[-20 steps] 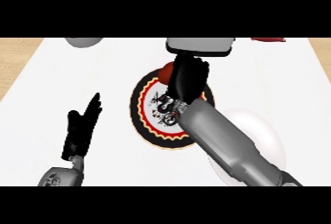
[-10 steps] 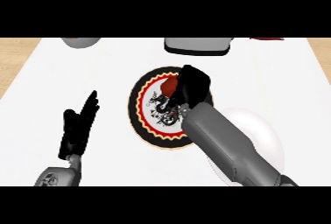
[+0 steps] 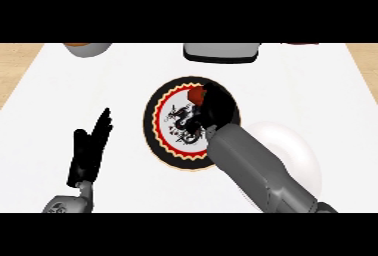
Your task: Pick the bell pepper from the plate and place it in the plate
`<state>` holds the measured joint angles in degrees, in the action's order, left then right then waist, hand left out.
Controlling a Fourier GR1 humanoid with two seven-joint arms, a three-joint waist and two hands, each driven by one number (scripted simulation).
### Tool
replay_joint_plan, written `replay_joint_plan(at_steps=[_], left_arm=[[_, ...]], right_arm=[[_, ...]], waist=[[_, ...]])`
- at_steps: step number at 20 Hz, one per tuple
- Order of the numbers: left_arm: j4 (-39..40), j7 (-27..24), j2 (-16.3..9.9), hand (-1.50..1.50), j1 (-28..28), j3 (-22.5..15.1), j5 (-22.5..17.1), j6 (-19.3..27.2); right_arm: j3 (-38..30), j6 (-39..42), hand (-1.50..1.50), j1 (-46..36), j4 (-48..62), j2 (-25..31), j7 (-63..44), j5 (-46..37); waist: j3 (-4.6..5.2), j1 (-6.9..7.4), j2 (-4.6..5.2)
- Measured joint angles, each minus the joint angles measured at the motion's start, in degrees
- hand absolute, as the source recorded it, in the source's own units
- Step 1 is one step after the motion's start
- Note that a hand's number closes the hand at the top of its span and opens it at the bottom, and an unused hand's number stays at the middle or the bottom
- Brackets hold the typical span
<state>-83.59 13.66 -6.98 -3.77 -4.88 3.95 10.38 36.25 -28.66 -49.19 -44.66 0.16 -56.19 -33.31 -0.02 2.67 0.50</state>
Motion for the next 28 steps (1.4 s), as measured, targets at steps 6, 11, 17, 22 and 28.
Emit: replay_joint_plan(at_steps=[6, 11, 17, 22, 28], left_arm=[[0.4, -0.6, -1.5, 0.00, 0.0, 1.9, -1.2, -1.1], [-1.0, 0.1, -1.3, 0.00, 1.2, 1.9, -1.3, -1.0], [-0.6, 0.1, -1.0, 0.00, 0.8, 2.2, -0.9, -1.1], [-1.3, 0.2, -1.4, 0.00, 1.3, 3.2, -1.4, -2.2], [-0.2, -1.2, -0.9, 0.00, 1.5, 4.1, -0.9, -2.9]], right_arm=[[-1.6, -12.4, -1.50, 1.9, -8.2, 0.0, 8.4, 1.4], [-4.3, -22.1, -1.50, 8.0, -15.5, 0.1, 17.0, 5.1], [-4.4, -26.3, -1.50, 15.5, -20.9, 0.0, 29.7, 14.3], [-3.8, -27.3, -1.50, 19.3, -20.1, -0.1, 42.5, 22.7], [-1.9, -29.0, -1.50, 17.0, -15.5, 0.0, 49.5, 29.8]], waist=[[-0.07, -1.11, -0.26], [-0.09, -1.75, -0.37], [-0.05, -2.03, -0.35], [-0.02, -1.95, -0.35], [0.00, -1.97, -0.38]])
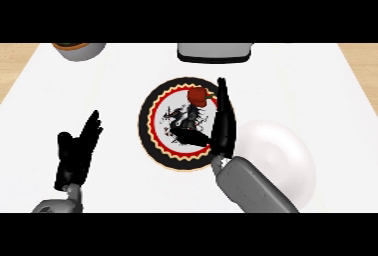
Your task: Pick the bell pepper from the plate and place it in the plate
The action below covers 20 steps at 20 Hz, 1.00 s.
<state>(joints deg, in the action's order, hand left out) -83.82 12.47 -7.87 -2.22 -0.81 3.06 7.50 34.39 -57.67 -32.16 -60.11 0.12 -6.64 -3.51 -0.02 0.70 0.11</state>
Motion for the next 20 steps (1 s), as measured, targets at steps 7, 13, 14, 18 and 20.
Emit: replay_joint_plan(at_steps=[7, 13, 14, 18, 20], left_arm=[[-0.3, 1.0, 1.5, 0.00, -0.4, -0.5, 1.4, 0.9], [-0.1, 1.1, 1.3, 0.00, -1.2, 0.3, 1.6, 0.4], [-0.6, 1.3, 1.5, 0.00, -0.8, 0.1, 1.9, 0.6], [-0.7, 0.6, 1.9, 0.00, 0.3, 0.1, 2.1, 0.4], [-0.4, 0.5, 1.6, 0.00, 0.0, 0.6, 2.0, 0.0]], right_arm=[[1.2, -1.8, -1.50, -2.8, 6.9, 0.1, 0.5, 2.9], [3.5, -4.1, -1.50, -1.8, 8.8, 0.2, 1.0, 4.3], [3.4, -4.2, -1.50, -1.7, 9.1, 0.2, 0.7, 3.8], [2.4, -4.5, -1.50, 0.2, 8.5, 0.4, -0.9, 1.3], [2.2, -4.6, -1.50, 2.5, 7.4, 0.5, -1.2, -0.3]], waist=[[0.01, 0.01, 0.00], [0.01, -0.01, -0.02], [0.01, -0.07, -0.04], [0.02, -0.36, -0.12], [0.03, -0.50, -0.14]])
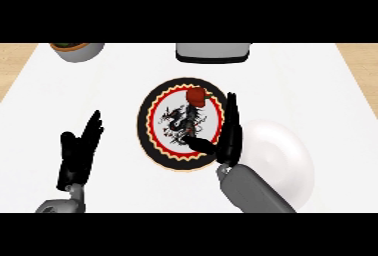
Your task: Pick the bell pepper from the plate and place it in the plate
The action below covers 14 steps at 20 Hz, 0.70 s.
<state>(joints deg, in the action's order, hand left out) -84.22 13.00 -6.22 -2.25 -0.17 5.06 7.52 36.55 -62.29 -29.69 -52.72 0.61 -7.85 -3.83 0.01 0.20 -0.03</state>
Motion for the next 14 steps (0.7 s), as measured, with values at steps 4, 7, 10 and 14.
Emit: replay_joint_plan(at_steps=[4, 7, 10, 14], left_arm=[[-0.4, -1.0, 0.9, 0.00, 1.4, -0.6, 0.7, 0.2], [-1.0, -0.8, 1.0, 0.00, 1.8, -0.6, 1.0, 0.3], [-1.2, -0.7, 1.0, 0.00, 1.6, -0.1, 1.1, 0.3], [-1.9, -0.1, 0.5, 0.00, 1.9, 0.6, 0.5, -0.8]], right_arm=[[-2.0, 1.1, -1.50, 2.5, -2.0, 1.0, -1.3, -2.9], [-3.4, 1.6, -1.50, 5.7, -4.1, 2.1, -1.7, -5.5], [-5.4, 2.1, -1.50, 7.5, -6.2, 2.6, -2.6, -8.0], [-8.2, 2.6, -1.50, 12.1, -8.7, 2.8, 0.7, -8.9]], waist=[[0.01, -0.14, -0.03], [0.00, -0.20, -0.04], [0.00, -0.22, -0.03], [-0.01, -0.21, -0.02]])
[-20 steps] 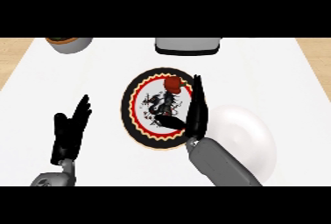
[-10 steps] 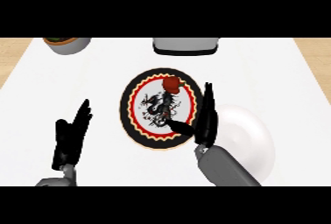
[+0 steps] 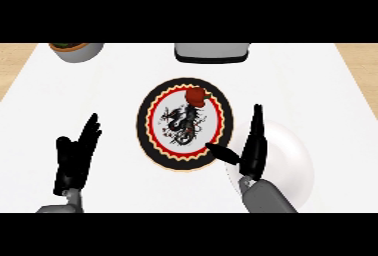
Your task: Pick the bell pepper from the plate and place it in the plate
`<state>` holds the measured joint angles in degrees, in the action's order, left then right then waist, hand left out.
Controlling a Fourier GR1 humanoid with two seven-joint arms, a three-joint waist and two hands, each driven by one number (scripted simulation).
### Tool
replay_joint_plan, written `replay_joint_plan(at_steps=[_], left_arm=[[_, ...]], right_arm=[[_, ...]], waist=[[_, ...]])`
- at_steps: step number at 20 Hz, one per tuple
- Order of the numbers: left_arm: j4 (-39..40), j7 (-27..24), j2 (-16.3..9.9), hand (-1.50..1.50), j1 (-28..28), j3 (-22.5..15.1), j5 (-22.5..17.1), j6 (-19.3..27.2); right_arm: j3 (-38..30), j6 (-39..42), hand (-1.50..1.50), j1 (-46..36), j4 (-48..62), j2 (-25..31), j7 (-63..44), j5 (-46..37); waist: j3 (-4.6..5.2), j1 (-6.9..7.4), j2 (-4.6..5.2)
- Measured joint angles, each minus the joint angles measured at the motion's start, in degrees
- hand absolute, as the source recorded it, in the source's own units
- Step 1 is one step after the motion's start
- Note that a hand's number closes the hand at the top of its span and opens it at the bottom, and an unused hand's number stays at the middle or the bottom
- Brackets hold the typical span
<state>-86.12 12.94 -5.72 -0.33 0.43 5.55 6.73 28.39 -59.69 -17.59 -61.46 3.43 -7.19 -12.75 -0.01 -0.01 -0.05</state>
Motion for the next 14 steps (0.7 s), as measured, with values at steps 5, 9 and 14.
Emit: replay_joint_plan(at_steps=[5, 9, 14], left_arm=[[1.6, -0.1, 0.4, 0.00, -1.2, 0.6, 0.2, 0.1], [0.6, -0.1, 0.6, 0.00, -0.4, 0.4, 0.4, -0.2], [-0.4, 0.2, 1.6, 0.00, 0.5, -0.5, 1.3, 0.2]], right_arm=[[-2.1, 1.1, -1.50, 4.6, -5.8, 1.2, -2.1, -4.1], [-5.5, 1.2, -1.50, 6.2, -6.0, 1.1, -1.5, -5.3], [-7.9, 2.3, -1.50, 9.6, -7.9, 0.3, -1.1, -8.0]], waist=[[0.02, -0.11, -0.02], [0.02, -0.03, 0.00], [0.01, -0.01, 0.01]])
